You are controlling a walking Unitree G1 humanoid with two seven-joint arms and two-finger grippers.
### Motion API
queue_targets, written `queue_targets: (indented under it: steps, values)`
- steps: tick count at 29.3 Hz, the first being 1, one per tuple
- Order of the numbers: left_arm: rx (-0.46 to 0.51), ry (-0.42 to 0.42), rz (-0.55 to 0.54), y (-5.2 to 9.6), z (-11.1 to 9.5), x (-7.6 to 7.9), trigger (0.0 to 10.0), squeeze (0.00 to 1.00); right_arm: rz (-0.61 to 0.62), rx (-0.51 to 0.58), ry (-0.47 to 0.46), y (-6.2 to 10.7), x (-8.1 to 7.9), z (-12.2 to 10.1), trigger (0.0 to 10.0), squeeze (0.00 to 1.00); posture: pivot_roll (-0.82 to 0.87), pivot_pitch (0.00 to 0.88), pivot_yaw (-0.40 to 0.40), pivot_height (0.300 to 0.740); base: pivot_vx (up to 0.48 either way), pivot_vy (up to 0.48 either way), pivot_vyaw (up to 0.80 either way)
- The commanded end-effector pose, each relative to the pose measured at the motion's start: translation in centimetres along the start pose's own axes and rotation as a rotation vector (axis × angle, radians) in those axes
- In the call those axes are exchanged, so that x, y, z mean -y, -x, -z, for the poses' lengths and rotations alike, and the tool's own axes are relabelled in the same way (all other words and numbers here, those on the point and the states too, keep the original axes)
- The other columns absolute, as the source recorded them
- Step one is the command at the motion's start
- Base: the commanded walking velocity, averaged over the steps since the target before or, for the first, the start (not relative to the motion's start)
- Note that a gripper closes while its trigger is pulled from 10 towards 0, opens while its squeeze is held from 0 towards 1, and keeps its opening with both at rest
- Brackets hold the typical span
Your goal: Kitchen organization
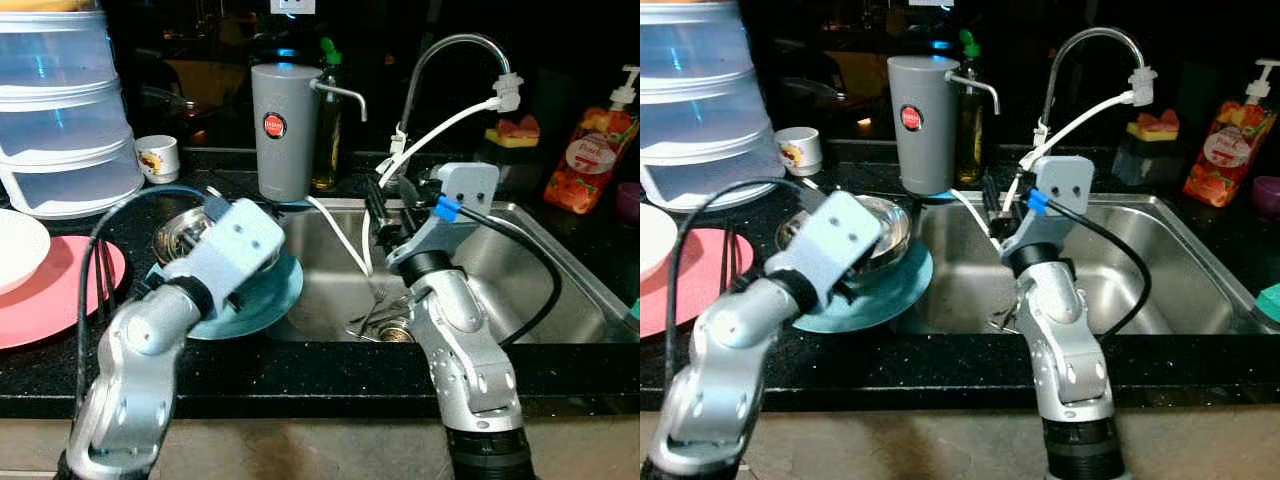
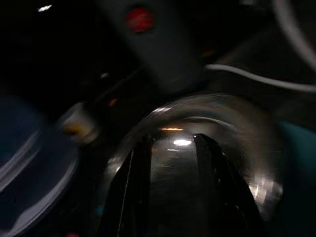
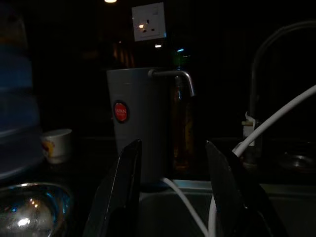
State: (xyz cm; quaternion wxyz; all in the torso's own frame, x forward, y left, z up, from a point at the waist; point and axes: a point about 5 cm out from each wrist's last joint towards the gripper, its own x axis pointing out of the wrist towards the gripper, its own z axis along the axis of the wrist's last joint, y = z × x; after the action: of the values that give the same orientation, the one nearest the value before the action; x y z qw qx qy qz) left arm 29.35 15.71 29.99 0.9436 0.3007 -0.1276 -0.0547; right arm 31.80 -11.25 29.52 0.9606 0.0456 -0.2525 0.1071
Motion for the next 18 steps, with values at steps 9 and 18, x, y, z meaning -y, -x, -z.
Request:
queue_targets:
  steps: [9, 18]
  values:
    - [-0.194, 0.262, -0.246, -1.9, 3.3, -5.3, 10.0, 0.22, -0.297, -0.078, 0.173, 2.3, 0.7, 0.0, 10.0, 0.0, 0.1, 0.032, -0.028, 0.74, 0.0, 0.0, 0.0]
    - [-0.292, 0.673, -0.246, -3.9, 4.7, -5.5, 10.0, 1.0, -0.355, -0.063, 0.194, 2.7, 0.3, -0.6, 10.0, 0.0, 0.1, 0.029, -0.021, 0.74, 0.0, 0.0, 0.0]
